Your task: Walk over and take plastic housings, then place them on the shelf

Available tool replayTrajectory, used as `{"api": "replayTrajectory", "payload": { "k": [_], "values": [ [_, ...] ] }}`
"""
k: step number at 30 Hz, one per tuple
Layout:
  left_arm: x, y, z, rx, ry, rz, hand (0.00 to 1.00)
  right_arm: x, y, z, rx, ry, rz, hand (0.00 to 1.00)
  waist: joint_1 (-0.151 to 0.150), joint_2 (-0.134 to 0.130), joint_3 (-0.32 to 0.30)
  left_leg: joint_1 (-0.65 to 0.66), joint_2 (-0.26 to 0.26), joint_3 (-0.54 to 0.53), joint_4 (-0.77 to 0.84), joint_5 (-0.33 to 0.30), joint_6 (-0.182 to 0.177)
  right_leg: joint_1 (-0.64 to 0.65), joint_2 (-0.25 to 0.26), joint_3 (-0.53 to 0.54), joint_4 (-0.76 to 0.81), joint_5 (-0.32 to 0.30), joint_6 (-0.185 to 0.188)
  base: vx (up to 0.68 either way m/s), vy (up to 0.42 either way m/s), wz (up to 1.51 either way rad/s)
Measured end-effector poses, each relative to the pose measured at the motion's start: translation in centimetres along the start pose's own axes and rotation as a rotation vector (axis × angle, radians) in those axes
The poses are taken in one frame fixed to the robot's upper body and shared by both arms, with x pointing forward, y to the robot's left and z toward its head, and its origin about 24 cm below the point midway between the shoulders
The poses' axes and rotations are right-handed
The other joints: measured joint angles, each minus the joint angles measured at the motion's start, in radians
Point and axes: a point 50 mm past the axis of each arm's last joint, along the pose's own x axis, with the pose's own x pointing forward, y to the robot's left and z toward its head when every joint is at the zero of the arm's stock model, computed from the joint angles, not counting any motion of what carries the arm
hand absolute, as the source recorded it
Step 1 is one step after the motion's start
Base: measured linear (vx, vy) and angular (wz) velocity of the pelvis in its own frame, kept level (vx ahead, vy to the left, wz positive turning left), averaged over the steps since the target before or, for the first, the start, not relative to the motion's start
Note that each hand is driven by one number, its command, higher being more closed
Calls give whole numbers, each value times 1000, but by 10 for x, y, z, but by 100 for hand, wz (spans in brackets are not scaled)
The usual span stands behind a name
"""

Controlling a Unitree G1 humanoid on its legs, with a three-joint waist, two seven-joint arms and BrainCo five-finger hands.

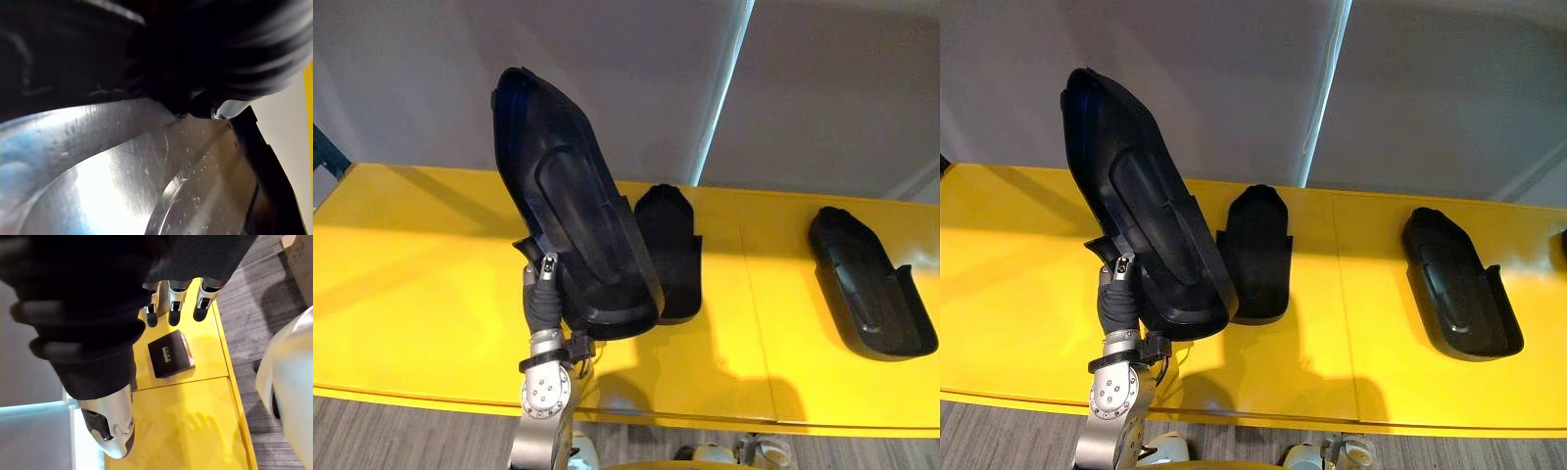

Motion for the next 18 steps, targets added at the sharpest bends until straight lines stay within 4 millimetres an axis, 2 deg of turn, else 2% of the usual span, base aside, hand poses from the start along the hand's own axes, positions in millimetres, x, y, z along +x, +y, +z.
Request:
{"api": "replayTrajectory", "payload": {
  "k": [1,2,3,4,5,6,7,8,9,10,11,12,13,14,15,16,17,18],
  "values": [
    [0,-2,0,-3,1,-6,100,0,-2,0,-7,0,-5,0,-8,5,-3,-1,28,-33,3,7,-10,-3,-20,9,9,7,14,-60,352,3],
    [0,-5,0,-11,-2,-21,100,0,-5,-2,-16,10,-12,0,-23,17,-10,4,51,-96,-18,35,-39,-9,-42,16,13,25,48,-46,459,-6],
    [2,-10,2,-27,-12,-35,100,1,-8,-4,-28,19,-18,0,-27,39,-25,8,66,-166,-77,83,-106,-33,-54,37,11,46,96,-54,509,-16],
    [3,-14,3,-38,-20,-43,100,1,-10,-6,-33,30,-21,0,-26,47,-42,17,38,-185,-99,30,-193,-49,-66,56,-4,65,129,-58,603,-12],
    [7,-15,5,-30,-38,-60,100,0,-2,-11,-31,56,-5,0,-33,34,-48,15,19,-177,-119,-41,-216,-58,-81,72,-56,109,146,-94,667,-10],
    [15,-15,2,-2,-52,-85,100,-1,10,-16,-22,79,20,0,-20,-6,-34,-10,-14,-155,-88,-72,-201,-59,-101,87,-121,188,136,-168,773,-12],
    [17,-11,-2,27,-40,-86,100,-2,16,-17,-25,89,36,0,-11,-19,-29,-33,-32,-142,-49,-74,-197,-59,-106,99,-161,244,107,-192,618,-37],
    [16,-6,-9,62,-11,-86,100,-2,20,-17,-31,91,46,0,-2,-29,-28,-51,-40,-118,1,-86,-168,-59,-103,97,-208,340,26,-186,470,-45],
    [14,-5,-12,71,4,-84,100,-2,21,-17,-48,87,49,0,2,-25,-27,-53,-41,-99,8,-89,-147,-58,-96,101,-242,400,-15,-246,545,-53],
    [11,-2,-14,83,15,-79,100,0,26,-12,-85,72,70,0,-2,-25,-29,-37,-48,-50,-31,-107,-88,-80,-95,130,-212,394,11,-312,570,-32],
    [11,-2,-16,87,24,-79,100,0,28,-11,-102,67,81,0,-6,-31,-28,-36,-72,-32,-46,-88,-58,-103,-82,167,-90,292,69,-301,504,-18],
    [10,-2,-18,89,33,-78,100,0,28,-10,-105,64,81,0,-6,-30,-28,-28,-86,-25,-59,-78,-41,-107,-61,186,-11,227,81,-222,314,-12],
    [7,-2,-18,77,39,-67,100,0,27,-7,-102,46,79,0,1,-14,-20,-8,-108,-16,-79,-63,-17,-101,-1,215,103,93,55,-209,255,-8],
    [7,-5,-15,59,31,-64,100,-1,27,-3,-94,20,82,0,-1,0,-12,-6,-123,-20,-93,-52,-3,-97,58,245,173,14,63,-219,223,-2],
    [8,-7,-14,51,26,-64,100,-1,28,-2,-91,14,85,0,-3,1,-12,-4,-137,-24,-109,-44,4,-98,92,264,206,-26,74,-229,153,24],
    [7,-11,-11,32,17,-71,100,-3,27,-6,-83,22,85,0,-2,-8,-18,-2,-174,-27,-154,-24,12,-91,158,300,219,-96,77,-200,87,29],
    [6,-15,-10,34,8,-86,100,-3,27,-7,-83,25,89,0,1,-19,-25,-6,-207,-26,-184,-11,9,-74,187,310,169,-139,35,-179,63,28],
    [6,-17,-9,43,1,-92,100,-4,27,-8,-81,28,88,0,1,-23,-28,-8,-224,-26,-197,-8,7,-56,189,309,120,-157,2,-141,23,23]
  ]
}}
